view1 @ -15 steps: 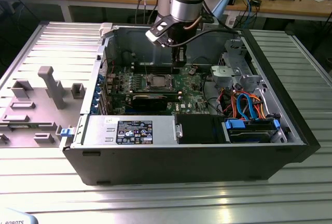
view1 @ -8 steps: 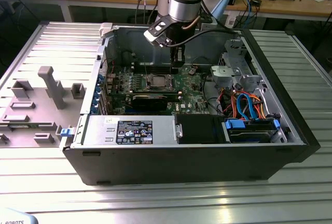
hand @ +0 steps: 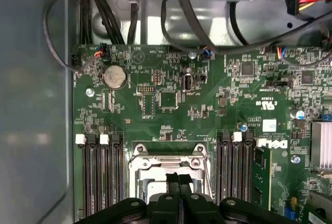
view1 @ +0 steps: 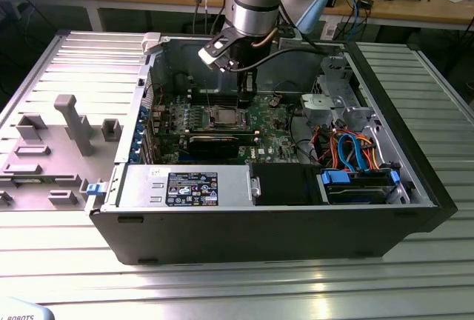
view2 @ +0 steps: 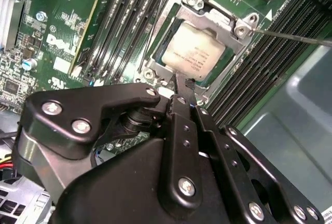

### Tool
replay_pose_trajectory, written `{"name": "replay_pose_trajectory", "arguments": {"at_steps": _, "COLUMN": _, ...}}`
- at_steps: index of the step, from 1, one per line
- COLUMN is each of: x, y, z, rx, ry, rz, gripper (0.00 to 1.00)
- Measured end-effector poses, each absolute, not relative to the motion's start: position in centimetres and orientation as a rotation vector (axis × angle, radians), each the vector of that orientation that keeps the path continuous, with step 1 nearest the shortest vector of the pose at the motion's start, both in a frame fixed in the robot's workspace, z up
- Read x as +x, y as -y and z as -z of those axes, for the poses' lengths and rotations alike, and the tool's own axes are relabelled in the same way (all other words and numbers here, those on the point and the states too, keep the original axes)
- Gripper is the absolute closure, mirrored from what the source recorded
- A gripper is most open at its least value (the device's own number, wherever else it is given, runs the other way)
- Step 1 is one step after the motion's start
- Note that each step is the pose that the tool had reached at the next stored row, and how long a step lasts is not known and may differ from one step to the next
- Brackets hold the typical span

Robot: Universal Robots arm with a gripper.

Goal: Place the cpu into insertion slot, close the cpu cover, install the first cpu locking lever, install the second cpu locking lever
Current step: 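Close the cpu cover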

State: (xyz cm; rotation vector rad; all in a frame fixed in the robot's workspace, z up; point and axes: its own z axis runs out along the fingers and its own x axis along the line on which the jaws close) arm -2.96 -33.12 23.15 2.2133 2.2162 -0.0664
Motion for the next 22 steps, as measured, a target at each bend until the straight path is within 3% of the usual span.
{"name": "replay_pose_trajectory", "arguments": {"at_steps": 22, "x": -7.3, "y": 33.1, "z": -22.6, "rx": 2.211, "ry": -2.219, "rz": 0.066, "gripper": 0.89}}
